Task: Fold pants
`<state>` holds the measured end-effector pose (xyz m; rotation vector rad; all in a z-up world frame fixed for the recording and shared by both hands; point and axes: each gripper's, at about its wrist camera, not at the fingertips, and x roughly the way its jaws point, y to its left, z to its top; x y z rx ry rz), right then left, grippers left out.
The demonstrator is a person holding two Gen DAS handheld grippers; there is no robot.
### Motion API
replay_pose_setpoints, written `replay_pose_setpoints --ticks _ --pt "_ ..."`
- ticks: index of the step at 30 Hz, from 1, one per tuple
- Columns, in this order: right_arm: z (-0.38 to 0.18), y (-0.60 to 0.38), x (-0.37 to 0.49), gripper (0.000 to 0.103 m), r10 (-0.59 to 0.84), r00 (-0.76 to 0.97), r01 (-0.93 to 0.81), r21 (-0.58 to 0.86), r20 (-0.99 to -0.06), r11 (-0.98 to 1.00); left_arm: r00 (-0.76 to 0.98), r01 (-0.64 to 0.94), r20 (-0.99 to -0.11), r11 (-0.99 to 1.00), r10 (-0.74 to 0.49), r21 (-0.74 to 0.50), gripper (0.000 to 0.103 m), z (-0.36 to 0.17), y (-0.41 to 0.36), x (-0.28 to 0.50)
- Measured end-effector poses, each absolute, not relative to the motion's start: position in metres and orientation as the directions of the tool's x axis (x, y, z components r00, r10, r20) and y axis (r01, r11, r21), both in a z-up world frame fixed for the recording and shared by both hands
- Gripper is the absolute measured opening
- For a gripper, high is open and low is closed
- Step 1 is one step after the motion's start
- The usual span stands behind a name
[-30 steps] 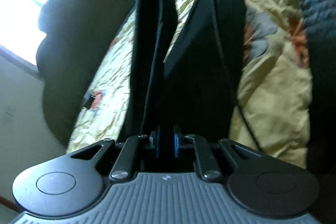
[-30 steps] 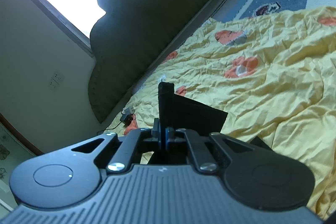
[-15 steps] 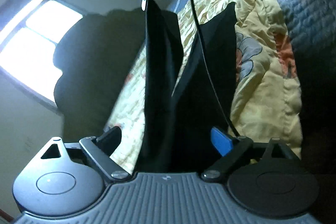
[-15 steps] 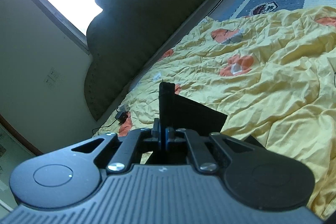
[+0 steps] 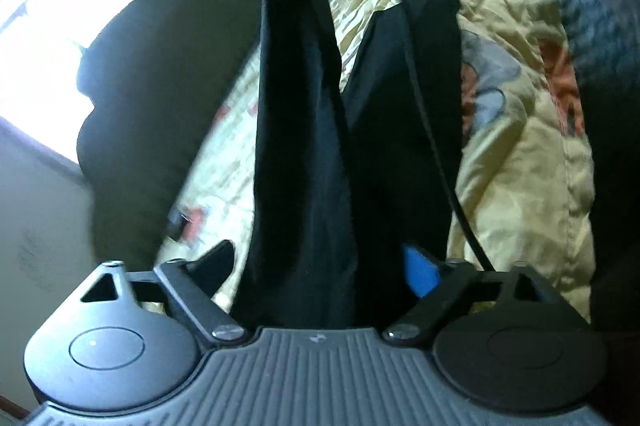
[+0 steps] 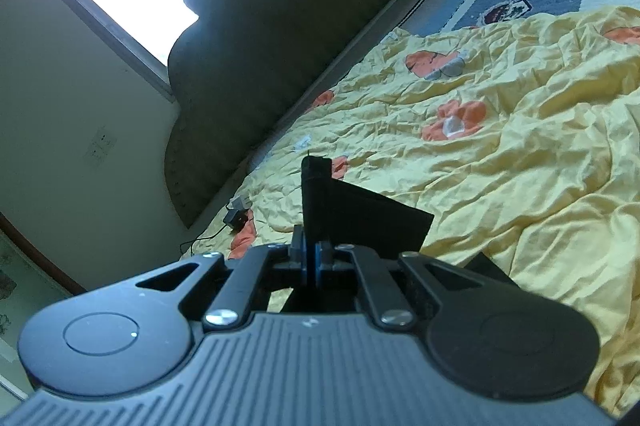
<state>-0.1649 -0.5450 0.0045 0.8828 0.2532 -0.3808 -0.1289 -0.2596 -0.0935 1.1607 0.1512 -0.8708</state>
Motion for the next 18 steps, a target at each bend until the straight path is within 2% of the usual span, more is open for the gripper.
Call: replay_pose_setpoints --ticks 1,4,5,6,8,13,18 --pt "0.005 -0.545 -0.165 0.005 -0.216 0.905 0.420 0.700 -0.365 0.577 0.658 0.698 -0.552 0.141 -0.512 0.702 0.071 -0.087 -0.260 -0.122" --pt "0.008 -0.546 -0.164 0.005 -0.217 0.909 0.413 0.701 -0.356 0.582 0.636 0.743 -0.606 0.166 -0.478 0.648 0.045 -0.083 -0.263 -0.104" --pt "0.009 -0.546 -0.163 0.005 -0.216 0.910 0.411 0.700 -0.354 0.584 0.637 0.747 -0.623 0.166 -0.453 0.644 0.027 -0.086 -0.264 -0.100" --pt "0.010 -0.546 -0.161 0.005 -0.216 0.910 0.411 0.700 -0.354 0.585 0.642 0.747 -0.630 0.169 -0.436 0.643 0.016 -0.087 -0.264 -0.097" --pt "0.011 -0.546 -0.159 0.005 -0.212 0.913 0.405 0.702 -0.350 0.585 0.658 0.733 -0.613 0.185 -0.437 0.655 0.011 -0.081 -0.258 -0.098" --pt "-0.003 -0.546 -0.173 0.005 -0.215 0.917 0.398 0.720 -0.337 0.569 0.685 0.699 -0.586 0.163 -0.432 0.697 0.011 -0.075 -0.244 -0.118" --pt "-0.084 -0.554 -0.208 0.005 -0.198 0.847 0.529 0.750 -0.493 0.396 0.663 0.706 -0.638 0.043 -0.392 0.707 0.011 -0.106 -0.241 -0.136"
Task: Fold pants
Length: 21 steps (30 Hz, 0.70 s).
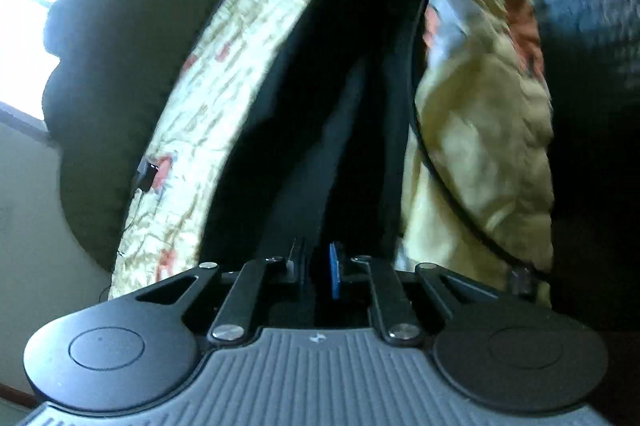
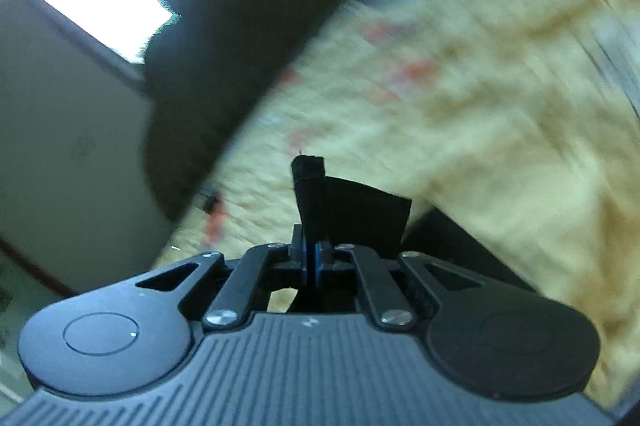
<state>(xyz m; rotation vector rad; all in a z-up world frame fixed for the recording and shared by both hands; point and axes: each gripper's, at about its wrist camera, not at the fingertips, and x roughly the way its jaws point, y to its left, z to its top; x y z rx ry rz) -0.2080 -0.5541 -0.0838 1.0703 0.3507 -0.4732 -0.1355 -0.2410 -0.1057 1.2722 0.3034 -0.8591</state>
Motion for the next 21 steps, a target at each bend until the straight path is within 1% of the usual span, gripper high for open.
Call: replay_pose_setpoints --ticks 3,5,10,11,12,14,15,17,18,19,20,21 --pt "-0.119 -0.559 -0.231 0.005 -0.178 0.833 0.553 0.785 -0.524 0.280 0.666 0.703 -0.637 0.039 -0.388 0.710 0.011 -0.108 -0.240 -0.135" --pt "-0.126 -0.560 -0.235 0.005 -0.174 0.831 0.557 0.789 -0.529 0.258 0.670 0.705 -0.640 0.050 -0.377 0.708 0.011 -0.107 -0.242 -0.132" --pt "-0.110 -0.558 -0.229 0.005 -0.201 0.834 0.552 0.777 -0.514 0.302 0.669 0.709 -0.643 0.059 -0.373 0.703 0.011 -0.110 -0.243 -0.123" --pt "-0.108 -0.557 -0.229 0.005 -0.202 0.832 0.554 0.773 -0.516 0.309 0.666 0.710 -0.643 0.058 -0.377 0.701 0.011 -0.110 -0.243 -0.123" --pt "-0.108 -0.556 -0.230 0.006 -0.197 0.820 0.572 0.762 -0.537 0.303 0.664 0.712 -0.644 0.058 -0.379 0.700 0.011 -0.110 -0.243 -0.123" --pt "-0.112 -0.557 -0.234 0.012 -0.187 0.799 0.601 0.746 -0.571 0.288 0.659 0.717 -0.647 0.059 -0.385 0.695 0.011 -0.110 -0.243 -0.122" --pt "-0.111 -0.557 -0.237 0.017 -0.198 0.777 0.629 0.721 -0.598 0.292 0.657 0.719 -0.648 0.059 -0.386 0.693 0.011 -0.110 -0.242 -0.122" --pt "-0.104 -0.558 -0.248 0.023 -0.245 0.746 0.666 0.681 -0.620 0.305 0.656 0.718 -0.648 0.057 -0.388 0.693 0.011 -0.109 -0.242 -0.122" --pt "-0.097 -0.559 -0.252 0.032 -0.281 0.725 0.688 0.650 -0.628 0.322 0.655 0.718 -0.647 0.055 -0.389 0.694 0.011 -0.110 -0.243 -0.122" --pt "-0.086 -0.559 -0.258 0.038 -0.341 0.688 0.726 0.598 -0.641 0.341 0.655 0.718 -0.647 0.053 -0.391 0.694 0.011 -0.110 -0.243 -0.123" --pt "-0.076 -0.558 -0.261 0.045 -0.397 0.658 0.753 0.548 -0.640 0.365 0.654 0.718 -0.647 0.054 -0.392 0.694 0.011 -0.110 -0.242 -0.122" --pt "-0.065 -0.558 -0.262 0.047 -0.443 0.642 0.766 0.508 -0.625 0.394 0.653 0.720 -0.647 0.056 -0.393 0.692 0.011 -0.110 -0.242 -0.122"
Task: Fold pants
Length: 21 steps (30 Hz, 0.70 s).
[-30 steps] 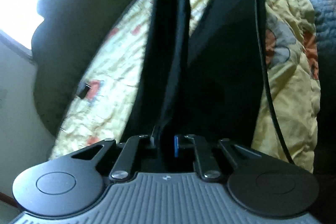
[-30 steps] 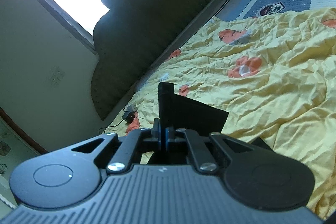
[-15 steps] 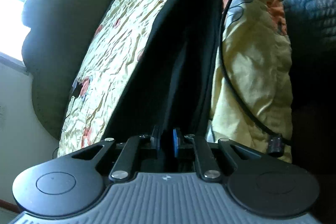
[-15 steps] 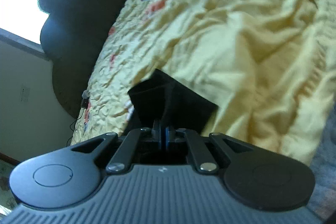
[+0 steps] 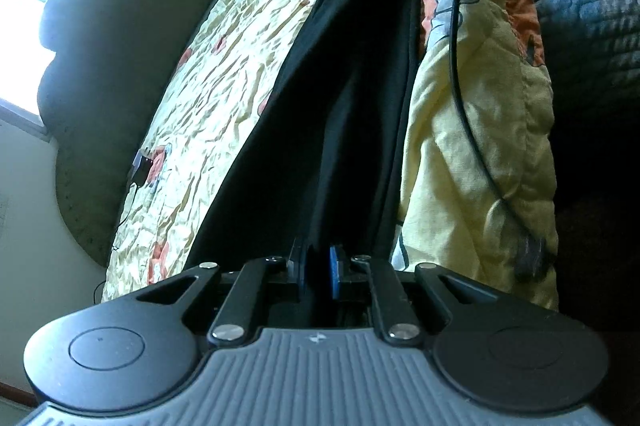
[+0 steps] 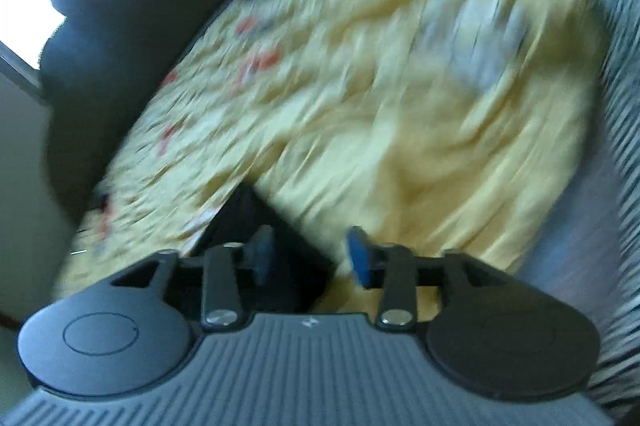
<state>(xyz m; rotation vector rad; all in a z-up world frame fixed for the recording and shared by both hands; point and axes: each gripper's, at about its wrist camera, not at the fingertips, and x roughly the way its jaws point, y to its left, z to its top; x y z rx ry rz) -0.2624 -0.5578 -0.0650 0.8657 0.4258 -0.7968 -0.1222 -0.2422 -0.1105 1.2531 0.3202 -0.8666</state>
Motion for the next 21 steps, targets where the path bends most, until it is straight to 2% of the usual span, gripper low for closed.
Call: replay_pose_setpoints --ticks 1,3,7,11,12,13,15,18,21 --pt "-0.057 -0.560 -0.259 0.047 -0.447 0.653 0.757 0.498 -0.612 0.424 0.652 0.722 -0.649 0.059 -0.393 0.689 0.011 -0.111 -0.242 -0.122" --pt "-0.046 -0.569 -0.232 0.050 -0.365 0.690 0.707 0.473 -0.625 0.527 0.652 0.724 -0.650 0.067 -0.391 0.687 0.011 -0.110 -0.243 -0.122" --pt "-0.047 -0.584 -0.170 0.051 -0.261 0.634 0.645 0.313 -0.728 0.697 0.651 0.728 -0.652 0.079 -0.388 0.681 0.011 -0.110 -0.244 -0.121" --pt "-0.067 -0.593 -0.139 0.051 -0.111 0.621 0.560 0.339 -0.776 0.756 0.645 0.736 -0.658 0.087 -0.389 0.671 0.011 -0.109 -0.244 -0.119" --pt "-0.069 -0.592 -0.134 0.044 -0.094 0.623 0.542 0.341 -0.776 0.768 0.642 0.741 -0.661 0.090 -0.390 0.666 0.011 -0.108 -0.243 -0.118" --pt "-0.068 -0.587 -0.131 0.027 -0.111 0.620 0.526 0.306 -0.777 0.793 0.638 0.744 -0.663 0.094 -0.390 0.661 0.011 -0.108 -0.243 -0.117" --pt "-0.070 -0.576 -0.122 0.005 -0.142 0.592 0.484 0.209 -0.794 0.850 0.638 0.747 -0.665 0.104 -0.389 0.656 0.011 -0.108 -0.244 -0.115" --pt "-0.068 -0.554 -0.116 0.003 -0.255 0.577 0.457 0.049 -0.776 0.888 0.633 0.755 -0.670 0.119 -0.388 0.644 0.011 -0.106 -0.245 -0.113" --pt "-0.059 -0.533 -0.112 0.003 -0.391 0.594 0.461 -0.101 -0.703 0.882 0.633 0.757 -0.671 0.126 -0.386 0.641 0.011 -0.104 -0.245 -0.112"
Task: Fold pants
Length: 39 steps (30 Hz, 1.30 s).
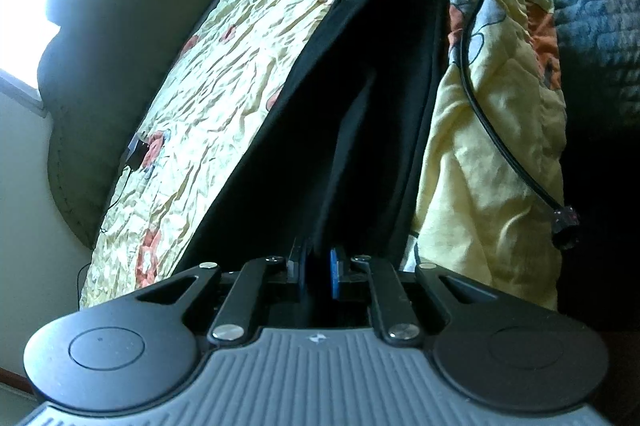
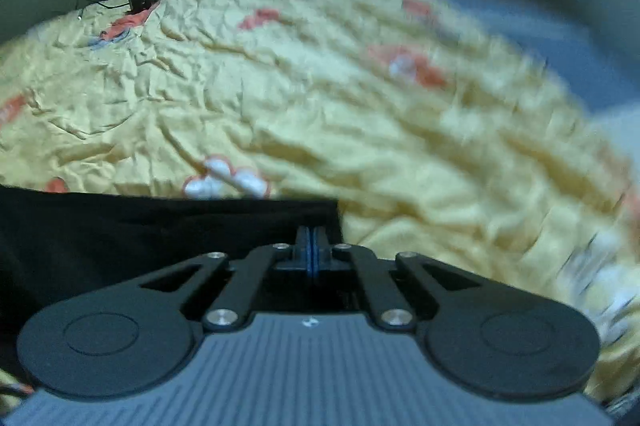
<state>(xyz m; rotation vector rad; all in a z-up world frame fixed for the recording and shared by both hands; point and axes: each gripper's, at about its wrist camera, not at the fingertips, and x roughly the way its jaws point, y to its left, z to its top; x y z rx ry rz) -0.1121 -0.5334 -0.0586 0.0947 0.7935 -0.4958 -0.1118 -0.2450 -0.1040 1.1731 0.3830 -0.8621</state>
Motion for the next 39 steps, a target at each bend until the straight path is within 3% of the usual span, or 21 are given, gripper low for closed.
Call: replay_pose_setpoints --ticks 4,7,11,13,16,20,25,27,29,31,35,39 --pt "-0.055 -0.532 -0.107 0.003 -0.491 0.592 0.524 -0.157 -0.640 0.837 0.624 0.764 -0.678 0.121 -0.388 0.633 0.011 -0.105 -0.243 -0.113" --pt "-0.070 -0.547 -0.106 0.003 -0.464 0.558 0.575 -0.083 -0.688 0.814 0.604 0.768 -0.680 0.074 -0.416 0.637 0.011 -0.107 -0.241 -0.120" --pt "-0.061 -0.560 -0.120 0.003 -0.528 0.566 0.667 -0.025 -0.633 0.745 0.574 0.783 -0.690 0.051 -0.440 0.620 0.011 -0.102 -0.236 -0.123" --pt "-0.042 -0.567 -0.145 0.021 -0.536 0.602 0.706 0.082 -0.592 0.703 0.568 0.793 -0.693 0.072 -0.444 0.605 0.011 -0.099 -0.235 -0.119" --pt "-0.025 -0.561 -0.185 0.023 -0.388 0.719 0.632 0.309 -0.577 0.711 0.555 0.810 -0.692 0.108 -0.461 0.577 0.011 -0.095 -0.233 -0.112" --pt "-0.050 -0.533 -0.222 0.023 -0.075 0.847 0.446 0.628 -0.526 0.638 0.559 0.810 -0.674 0.146 -0.483 0.568 0.011 -0.086 -0.234 -0.108" --pt "-0.101 -0.489 -0.220 0.023 0.202 0.915 0.242 0.877 -0.348 0.416 0.553 0.817 -0.657 0.179 -0.512 0.548 0.011 -0.071 -0.231 -0.105" --pt "-0.120 -0.476 -0.210 0.026 0.259 0.912 0.221 0.914 -0.317 0.340 0.546 0.821 -0.650 0.182 -0.528 0.541 0.011 -0.067 -0.230 -0.107" --pt "-0.139 -0.466 -0.198 0.037 0.306 0.908 0.213 0.945 -0.285 0.249 0.540 0.826 -0.647 0.188 -0.538 0.532 0.011 -0.064 -0.229 -0.107" --pt "-0.151 -0.459 -0.189 0.038 0.316 0.916 0.189 0.960 -0.247 0.206 0.543 0.823 -0.645 0.189 -0.538 0.535 0.011 -0.065 -0.227 -0.108" --pt "-0.150 -0.456 -0.184 0.043 0.281 0.923 0.216 0.958 -0.263 0.189 0.538 0.829 -0.658 0.188 -0.526 0.527 0.011 -0.068 -0.220 -0.106" --pt "-0.141 -0.451 -0.181 0.048 0.262 0.901 0.304 0.934 -0.346 0.188 0.531 0.835 -0.664 0.195 -0.527 0.514 0.011 -0.073 -0.216 -0.104"
